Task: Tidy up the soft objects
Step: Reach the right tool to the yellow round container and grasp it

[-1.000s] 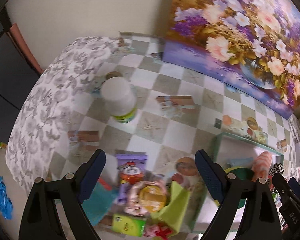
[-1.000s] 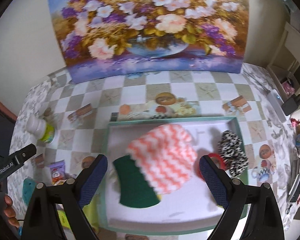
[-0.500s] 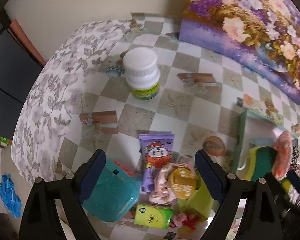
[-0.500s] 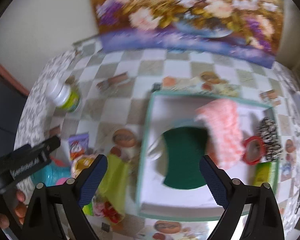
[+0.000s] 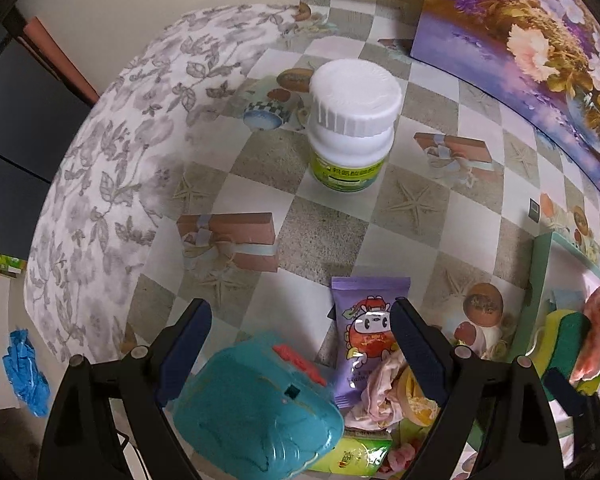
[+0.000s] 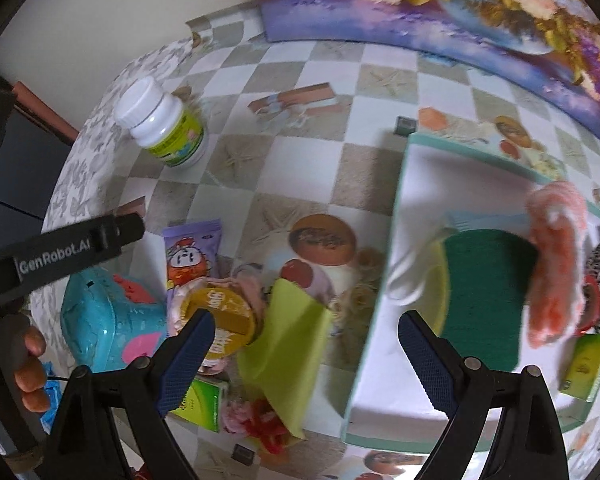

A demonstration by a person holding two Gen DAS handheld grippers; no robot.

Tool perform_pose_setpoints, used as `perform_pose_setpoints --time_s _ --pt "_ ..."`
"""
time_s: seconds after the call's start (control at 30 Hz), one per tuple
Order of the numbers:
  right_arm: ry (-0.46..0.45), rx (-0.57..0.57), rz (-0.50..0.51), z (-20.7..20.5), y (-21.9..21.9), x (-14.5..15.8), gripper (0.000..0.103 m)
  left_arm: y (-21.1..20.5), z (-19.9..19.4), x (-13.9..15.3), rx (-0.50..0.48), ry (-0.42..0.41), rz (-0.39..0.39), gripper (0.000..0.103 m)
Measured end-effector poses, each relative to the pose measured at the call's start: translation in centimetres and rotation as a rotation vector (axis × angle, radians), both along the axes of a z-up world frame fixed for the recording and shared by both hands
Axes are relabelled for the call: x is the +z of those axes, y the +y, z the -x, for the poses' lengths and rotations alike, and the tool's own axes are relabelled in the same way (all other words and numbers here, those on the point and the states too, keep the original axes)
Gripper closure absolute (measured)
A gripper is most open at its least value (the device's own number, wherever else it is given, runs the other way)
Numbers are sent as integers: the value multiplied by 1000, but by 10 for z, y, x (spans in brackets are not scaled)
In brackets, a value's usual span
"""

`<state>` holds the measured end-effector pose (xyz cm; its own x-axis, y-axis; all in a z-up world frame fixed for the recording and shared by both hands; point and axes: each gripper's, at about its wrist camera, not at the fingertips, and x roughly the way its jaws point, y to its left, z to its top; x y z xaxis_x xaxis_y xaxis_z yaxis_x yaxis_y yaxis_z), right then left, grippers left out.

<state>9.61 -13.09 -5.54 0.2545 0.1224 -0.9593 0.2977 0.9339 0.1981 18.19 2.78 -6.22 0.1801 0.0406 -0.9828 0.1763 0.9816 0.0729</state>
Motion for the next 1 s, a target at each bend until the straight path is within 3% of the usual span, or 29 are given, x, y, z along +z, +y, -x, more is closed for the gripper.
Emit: perform_pose_setpoints --time_s 0.3,0.73,1.0 --pt "7 87 -67 -15 28 -16 9 11 -10 -9 19 31 23 12" --pt "-5 146 -128 -31 52 -28 29 17 -13 -13 35 44 49 12" --pt "14 163 -154 -35 62 -37 34 17 -14 -14 37 43 56 12"
